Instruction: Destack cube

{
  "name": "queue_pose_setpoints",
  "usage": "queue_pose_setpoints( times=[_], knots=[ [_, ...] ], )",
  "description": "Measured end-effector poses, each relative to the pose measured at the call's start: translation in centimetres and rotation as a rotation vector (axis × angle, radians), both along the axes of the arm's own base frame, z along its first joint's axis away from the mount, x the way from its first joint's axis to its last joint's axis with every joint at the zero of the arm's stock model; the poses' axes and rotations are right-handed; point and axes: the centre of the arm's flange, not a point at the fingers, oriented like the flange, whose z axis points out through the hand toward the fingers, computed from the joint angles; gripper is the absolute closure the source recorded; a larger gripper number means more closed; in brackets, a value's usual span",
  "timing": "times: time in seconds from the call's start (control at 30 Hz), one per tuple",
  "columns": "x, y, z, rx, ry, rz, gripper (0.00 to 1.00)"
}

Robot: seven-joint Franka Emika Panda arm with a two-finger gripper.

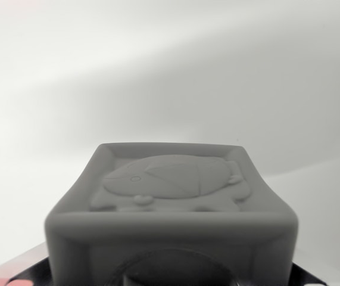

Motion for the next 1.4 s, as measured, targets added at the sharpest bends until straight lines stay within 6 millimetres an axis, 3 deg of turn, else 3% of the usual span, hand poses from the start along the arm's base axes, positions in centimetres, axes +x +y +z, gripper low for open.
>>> queue_pose_setpoints(
  times=[0.57,1.03,1.07,1.4],
  knots=[
    [-0.1,0.0,-4.6,-0.001,0.004,0.001,1.00],
    [-0.1,0.0,-6.0,-0.001,0.003,0.001,1.00],
    [-0.1,0.0,-6.1,0.000,0.003,0.000,0.00],
    [-0.1,0.0,-6.0,0.000,0.002,0.001,0.00]
  ],
)
